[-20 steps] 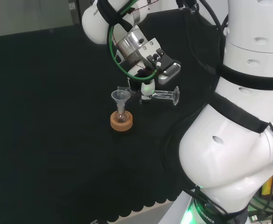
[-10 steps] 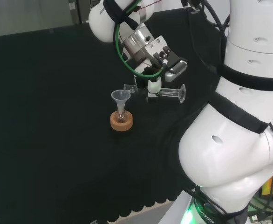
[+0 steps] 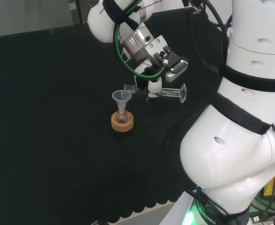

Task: Pour the water from the graduated cylinder into the round-bottom flask.

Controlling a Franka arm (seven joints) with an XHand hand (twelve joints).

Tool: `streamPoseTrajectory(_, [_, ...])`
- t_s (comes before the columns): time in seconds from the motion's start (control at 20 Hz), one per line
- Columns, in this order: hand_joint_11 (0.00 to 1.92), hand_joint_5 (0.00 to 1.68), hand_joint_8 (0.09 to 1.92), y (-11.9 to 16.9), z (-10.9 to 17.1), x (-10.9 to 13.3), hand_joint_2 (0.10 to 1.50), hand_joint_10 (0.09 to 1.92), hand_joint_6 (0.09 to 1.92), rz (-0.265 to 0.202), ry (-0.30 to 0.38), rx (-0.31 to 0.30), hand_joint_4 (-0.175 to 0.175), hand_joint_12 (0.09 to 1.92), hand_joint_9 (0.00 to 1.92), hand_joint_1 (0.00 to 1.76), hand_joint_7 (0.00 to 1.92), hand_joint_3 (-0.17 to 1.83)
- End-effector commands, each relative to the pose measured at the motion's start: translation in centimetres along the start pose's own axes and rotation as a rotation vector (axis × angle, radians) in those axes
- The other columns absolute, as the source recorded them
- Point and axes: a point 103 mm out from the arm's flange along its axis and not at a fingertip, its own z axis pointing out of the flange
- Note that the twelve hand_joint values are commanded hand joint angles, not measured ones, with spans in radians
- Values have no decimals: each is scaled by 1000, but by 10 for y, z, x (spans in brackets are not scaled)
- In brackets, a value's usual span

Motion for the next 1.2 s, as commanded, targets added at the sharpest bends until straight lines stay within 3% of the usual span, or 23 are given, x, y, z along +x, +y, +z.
streamPoseTrajectory(0.05, [1336, 946, 356, -3, 1, -5, 1152, 87, 1084, -7, 6, -3, -99, 711, 1428, 1110, 1214, -19])
streamPoseTrajectory(0.6, [1337, 947, 353, 1, -4, 7, 1152, 87, 1084, 9, -39, 35, -97, 710, 1429, 1109, 1214, -20])
streamPoseTrajectory(1.2, [1338, 946, 350, -1, -5, 2, 1153, 87, 1085, 23, -81, 49, -96, 708, 1429, 1108, 1215, -20])
